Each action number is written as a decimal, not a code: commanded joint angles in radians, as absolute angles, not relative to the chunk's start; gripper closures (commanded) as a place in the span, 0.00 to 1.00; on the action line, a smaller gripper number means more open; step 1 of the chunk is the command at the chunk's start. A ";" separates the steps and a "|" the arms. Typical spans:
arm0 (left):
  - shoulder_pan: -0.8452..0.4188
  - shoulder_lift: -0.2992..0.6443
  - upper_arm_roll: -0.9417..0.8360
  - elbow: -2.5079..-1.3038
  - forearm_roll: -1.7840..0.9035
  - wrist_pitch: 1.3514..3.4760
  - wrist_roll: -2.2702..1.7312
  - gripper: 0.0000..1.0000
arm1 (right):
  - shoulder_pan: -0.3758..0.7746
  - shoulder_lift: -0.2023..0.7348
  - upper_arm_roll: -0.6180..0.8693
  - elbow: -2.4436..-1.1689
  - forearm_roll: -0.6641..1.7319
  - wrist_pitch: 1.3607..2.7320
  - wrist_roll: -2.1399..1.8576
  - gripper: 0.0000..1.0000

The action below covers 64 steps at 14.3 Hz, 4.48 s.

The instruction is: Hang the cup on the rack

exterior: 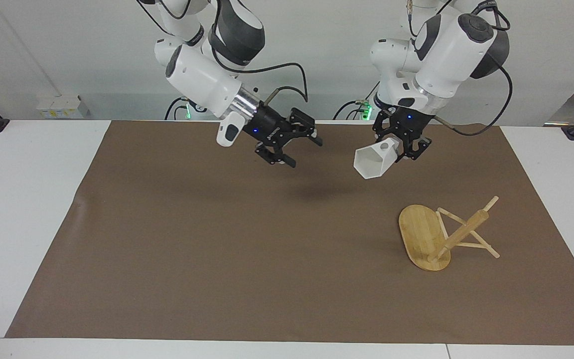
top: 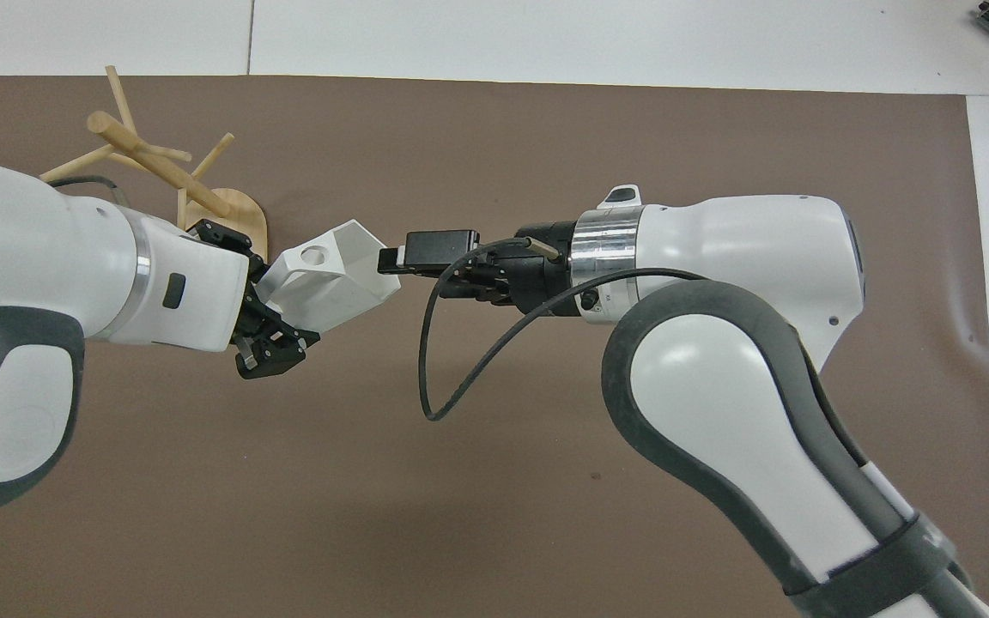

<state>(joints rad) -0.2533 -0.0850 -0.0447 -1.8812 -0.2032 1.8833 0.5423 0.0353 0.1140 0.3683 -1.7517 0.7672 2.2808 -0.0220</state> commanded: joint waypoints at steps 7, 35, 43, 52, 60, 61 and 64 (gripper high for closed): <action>-0.190 0.052 -0.048 -1.862 -0.160 2.029 0.397 1.00 | -0.265 0.066 0.374 -1.770 0.278 2.175 -0.205 0.00; -0.094 0.186 -0.049 -1.738 -0.299 2.097 -0.112 1.00 | -0.359 -0.012 0.262 -1.637 0.034 1.687 -0.118 0.00; -0.055 0.179 -0.048 -1.746 -0.298 2.072 -0.138 1.00 | -0.339 -0.014 0.235 -1.657 0.017 1.767 -0.121 0.00; -0.052 0.158 -0.040 -1.746 -0.282 2.026 -0.132 0.00 | -0.111 -0.020 -0.036 -1.675 0.017 1.778 -0.178 0.00; 0.028 0.032 -0.034 -1.752 -0.180 1.875 0.116 0.00 | -0.112 -0.029 -0.043 -1.689 0.018 1.776 -0.084 0.00; 0.028 0.017 -0.034 -1.750 -0.126 1.864 0.136 0.00 | -0.112 -0.028 -0.043 -1.689 0.018 1.776 -0.083 0.00; 0.018 -0.012 -0.032 -1.733 -0.083 1.812 0.140 0.00 | -0.114 -0.029 -0.043 -1.689 0.018 1.772 -0.084 0.00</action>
<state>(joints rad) 0.0206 0.0088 -0.0284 -1.7444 -0.1164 1.8642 0.1229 -0.1188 -0.0050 -0.0363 -1.6559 0.0171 1.7507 -0.1014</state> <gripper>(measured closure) 0.000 0.000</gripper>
